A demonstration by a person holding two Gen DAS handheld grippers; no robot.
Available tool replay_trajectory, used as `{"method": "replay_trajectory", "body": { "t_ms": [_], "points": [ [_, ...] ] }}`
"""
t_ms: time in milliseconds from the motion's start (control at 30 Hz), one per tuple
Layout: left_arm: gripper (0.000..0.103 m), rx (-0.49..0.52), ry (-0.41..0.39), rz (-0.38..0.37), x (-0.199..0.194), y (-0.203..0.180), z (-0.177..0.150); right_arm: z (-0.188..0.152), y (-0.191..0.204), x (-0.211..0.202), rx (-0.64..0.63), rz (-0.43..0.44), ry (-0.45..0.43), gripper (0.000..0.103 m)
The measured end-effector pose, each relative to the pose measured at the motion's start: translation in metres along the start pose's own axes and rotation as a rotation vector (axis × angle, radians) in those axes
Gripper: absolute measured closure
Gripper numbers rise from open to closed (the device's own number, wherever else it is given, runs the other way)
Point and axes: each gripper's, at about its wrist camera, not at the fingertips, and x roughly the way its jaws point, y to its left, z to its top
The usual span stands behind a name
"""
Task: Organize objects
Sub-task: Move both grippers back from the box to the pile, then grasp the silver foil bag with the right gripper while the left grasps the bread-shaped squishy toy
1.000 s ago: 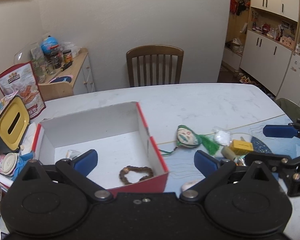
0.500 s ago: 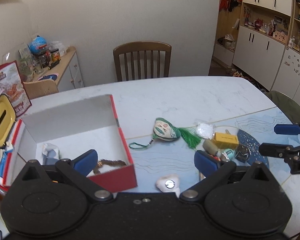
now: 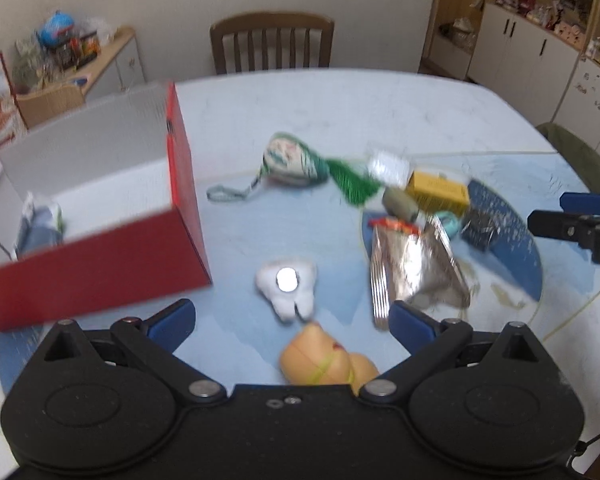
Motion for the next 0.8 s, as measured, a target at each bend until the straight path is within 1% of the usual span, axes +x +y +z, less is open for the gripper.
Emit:
{"method": "replay_trajectory", "body": {
  "t_ms": [200, 333, 500, 633, 800],
  "points": [
    [0.001, -0.094, 0.085, 0.006, 0.018, 0.0, -0.014, -0.006, 0.014, 0.022, -0.042, 0.047, 0.038, 0.018],
    [0.001, -0.12, 0.108, 0.021, 0.026, -0.002, -0.018, -0.007, 0.03, 0.041, -0.089, 0.071, 0.058, 0.018],
    [0.001, -0.136, 0.126, 0.024, 0.033, -0.005, -0.022, -0.008, 0.043, 0.066, -0.096, 0.097, 0.102, 0.018],
    [0.001, -0.155, 0.134, 0.022, 0.038, -0.004, -0.024, -0.009, 0.048, 0.085, -0.077, 0.088, 0.133, 0.018],
    [0.002, -0.158, 0.139, 0.036, 0.042, -0.006, -0.023, -0.009, 0.047, 0.103, -0.008, 0.094, 0.179, 0.018]
  ]
}}
